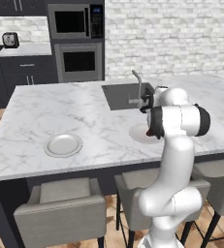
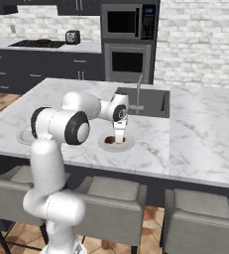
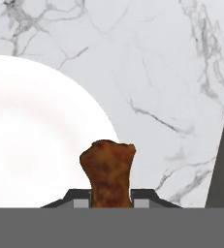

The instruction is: Take the chicken drumsticks from the pan and place one on each plate on the dining counter.

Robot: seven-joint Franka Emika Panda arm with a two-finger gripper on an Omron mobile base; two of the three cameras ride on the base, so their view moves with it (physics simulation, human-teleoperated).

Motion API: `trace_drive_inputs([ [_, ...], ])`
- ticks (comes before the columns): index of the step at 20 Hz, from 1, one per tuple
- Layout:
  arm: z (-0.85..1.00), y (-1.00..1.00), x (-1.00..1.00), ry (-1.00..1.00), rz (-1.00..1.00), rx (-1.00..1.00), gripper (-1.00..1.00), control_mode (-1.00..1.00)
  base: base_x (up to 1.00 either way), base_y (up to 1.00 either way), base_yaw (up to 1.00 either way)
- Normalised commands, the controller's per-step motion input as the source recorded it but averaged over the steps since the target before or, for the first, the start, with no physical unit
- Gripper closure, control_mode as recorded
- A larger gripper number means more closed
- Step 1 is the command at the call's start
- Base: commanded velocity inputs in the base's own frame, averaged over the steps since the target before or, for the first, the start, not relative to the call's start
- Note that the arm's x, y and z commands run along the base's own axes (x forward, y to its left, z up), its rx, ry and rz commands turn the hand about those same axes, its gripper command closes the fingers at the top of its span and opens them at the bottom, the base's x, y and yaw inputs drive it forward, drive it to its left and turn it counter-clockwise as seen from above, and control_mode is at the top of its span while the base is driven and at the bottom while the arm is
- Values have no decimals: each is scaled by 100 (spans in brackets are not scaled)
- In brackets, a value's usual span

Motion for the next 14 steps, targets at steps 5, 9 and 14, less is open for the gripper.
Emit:
trace_drive_inputs([
  [5,-71,0,33,-14,0,-5,100,-100,0,0,0],
  [9,-44,0,33,-11,0,-1,100,-100,0,0,0],
  [14,-5,-4,25,-10,0,0,100,-100,0,0,0],
])
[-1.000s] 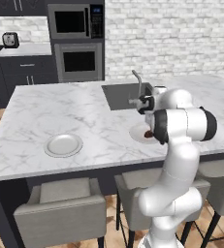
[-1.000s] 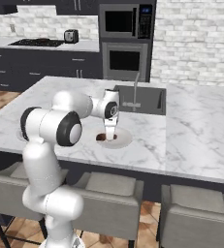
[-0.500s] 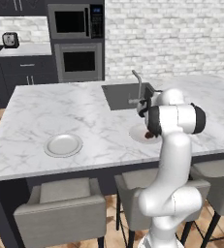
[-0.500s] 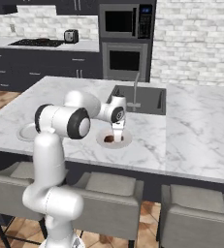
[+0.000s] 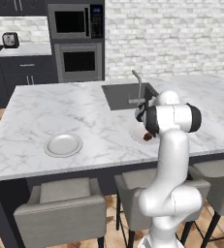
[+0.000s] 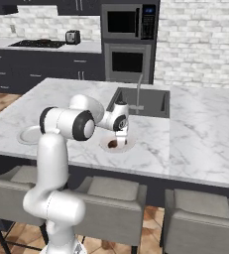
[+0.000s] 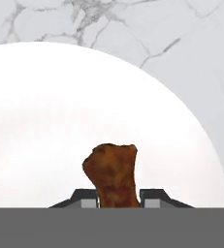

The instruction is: Take the chicken drumsticks from the pan and place one on each plate on the dining counter.

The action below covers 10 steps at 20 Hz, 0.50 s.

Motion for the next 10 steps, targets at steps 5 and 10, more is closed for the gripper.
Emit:
trace_drive_inputs([
  [5,0,-2,31,-9,0,0,100,-100,0,0,0],
  [10,9,0,11,-11,0,0,-100,-100,0,0,0],
])
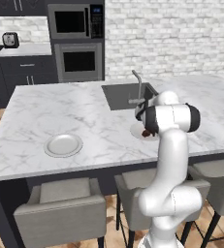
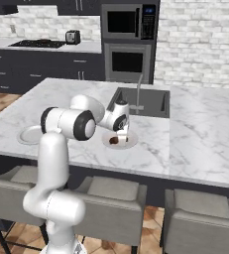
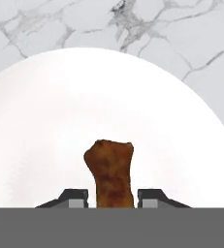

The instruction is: Take the chicken drumsticks from the pan and place one on each plate on the dining counter.

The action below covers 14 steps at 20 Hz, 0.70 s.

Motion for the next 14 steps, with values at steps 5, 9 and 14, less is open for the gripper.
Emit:
trace_drive_inputs([
  [5,35,-4,0,-7,0,0,-100,-100,0,0,0],
  [9,59,-7,-21,-4,3,1,-100,-100,0,0,0],
  [14,38,1,-97,-13,13,0,-100,-100,0,0,0],
])
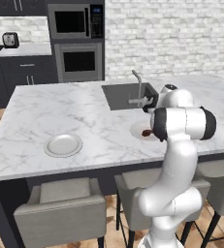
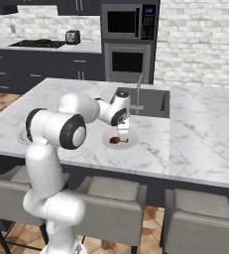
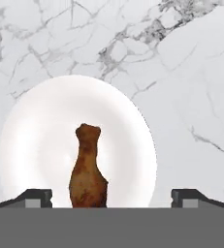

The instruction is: Take the chicken drumsticks from the pan and place one on each plate on the dining counter.

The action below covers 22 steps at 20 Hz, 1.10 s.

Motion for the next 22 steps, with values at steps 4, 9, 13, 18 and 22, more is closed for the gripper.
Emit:
trace_drive_inputs([
  [4,31,14,-100,-16,13,0,-100,-100,0,0,0],
  [9,37,23,-100,-10,13,0,-100,-100,0,0,0],
  [13,55,20,-100,-3,23,0,-100,-100,0,0,0],
  [18,42,24,-100,0,30,0,-100,-100,0,0,0],
  [22,11,13,-77,2,23,0,-100,-100,0,0,0],
])
